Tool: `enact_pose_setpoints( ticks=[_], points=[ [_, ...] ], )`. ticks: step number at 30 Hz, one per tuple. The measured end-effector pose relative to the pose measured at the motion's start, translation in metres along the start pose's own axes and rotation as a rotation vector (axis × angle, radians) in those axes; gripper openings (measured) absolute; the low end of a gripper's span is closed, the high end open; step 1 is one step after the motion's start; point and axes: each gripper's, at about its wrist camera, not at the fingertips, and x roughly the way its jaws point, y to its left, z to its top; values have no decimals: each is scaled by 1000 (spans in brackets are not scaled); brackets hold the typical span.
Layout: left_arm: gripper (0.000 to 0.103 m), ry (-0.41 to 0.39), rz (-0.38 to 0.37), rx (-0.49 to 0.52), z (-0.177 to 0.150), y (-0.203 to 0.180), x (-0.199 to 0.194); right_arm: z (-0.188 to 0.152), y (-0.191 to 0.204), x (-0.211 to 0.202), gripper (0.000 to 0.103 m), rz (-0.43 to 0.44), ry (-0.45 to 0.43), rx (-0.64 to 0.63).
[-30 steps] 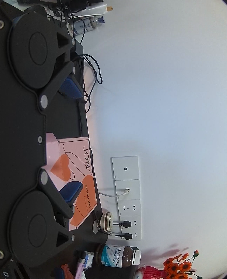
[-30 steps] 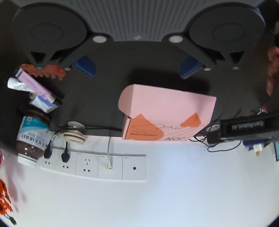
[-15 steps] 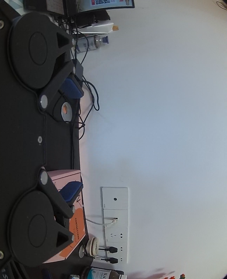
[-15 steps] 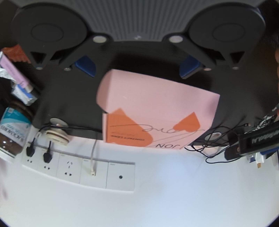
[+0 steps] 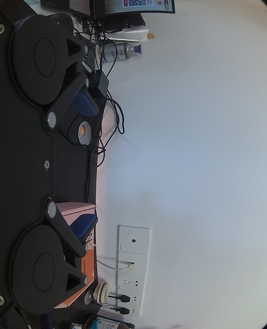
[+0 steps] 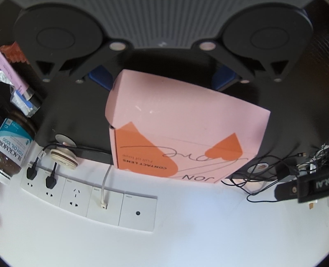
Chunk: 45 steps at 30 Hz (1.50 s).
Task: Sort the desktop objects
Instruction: 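Move the right gripper to the front edge of the pink box lid, then lift the pink box lid open with the right gripper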
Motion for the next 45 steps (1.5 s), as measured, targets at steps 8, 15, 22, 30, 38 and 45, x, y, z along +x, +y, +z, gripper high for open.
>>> enact_pose_setpoints(
  ticks=[8,15,22,30,38,45],
  points=[
    [103,-3,9,10,0,0,0,0,4,3,102,-21,-5,-29],
    [103,-5,23,-14,3,5,0,-3,7,-7,102,-40,-69,-67],
    [103,-6,35,-35,5,9,0,3,4,-28,102,-34,-171,-67],
    [103,-2,61,-67,7,15,1,20,-10,-43,102,-3,-220,12],
    [103,28,75,-61,4,13,9,51,-22,-62,102,-25,-337,33],
    [103,77,59,0,-2,2,31,90,-41,-58,102,-62,-418,78]
  ],
)
